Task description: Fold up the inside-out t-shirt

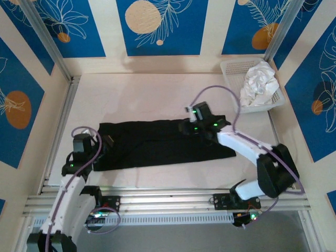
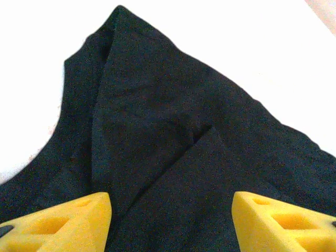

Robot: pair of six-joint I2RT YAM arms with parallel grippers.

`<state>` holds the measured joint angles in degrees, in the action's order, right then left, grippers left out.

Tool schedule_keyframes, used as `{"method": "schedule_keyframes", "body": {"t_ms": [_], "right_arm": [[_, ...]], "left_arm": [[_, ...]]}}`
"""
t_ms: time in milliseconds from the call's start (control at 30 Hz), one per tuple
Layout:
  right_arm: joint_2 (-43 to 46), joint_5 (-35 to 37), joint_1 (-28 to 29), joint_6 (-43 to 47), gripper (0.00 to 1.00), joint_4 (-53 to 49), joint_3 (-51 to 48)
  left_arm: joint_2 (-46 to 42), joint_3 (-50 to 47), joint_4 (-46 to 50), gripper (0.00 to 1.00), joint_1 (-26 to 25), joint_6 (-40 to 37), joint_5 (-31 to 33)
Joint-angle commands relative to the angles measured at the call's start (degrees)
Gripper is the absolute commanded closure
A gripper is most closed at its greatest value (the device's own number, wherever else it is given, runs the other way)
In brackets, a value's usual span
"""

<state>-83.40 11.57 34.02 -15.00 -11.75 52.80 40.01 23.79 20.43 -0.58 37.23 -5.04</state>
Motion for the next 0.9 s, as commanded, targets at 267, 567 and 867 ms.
{"method": "schedule_keyframes", "body": {"t_ms": [267,567,867], "right_arm": [[-29.8,-12.3,17.2,-3.5,0.47,8.2,27.9],[-47.0,-20.6,17.4,-6.3,0.46,4.6,45.0],[-51.0,-24.5,17.2,-6.3,0.69,2.8,48.6]], "left_arm": [[19.6,4.8,-14.6,0.35,1.4,-1.1,-2.0],[33.1,5.9,-27.3,0.35,2.5,1.8,-4.4],[38.3,4.6,-31.1,0.35,4.2,2.2,-5.4]]}}
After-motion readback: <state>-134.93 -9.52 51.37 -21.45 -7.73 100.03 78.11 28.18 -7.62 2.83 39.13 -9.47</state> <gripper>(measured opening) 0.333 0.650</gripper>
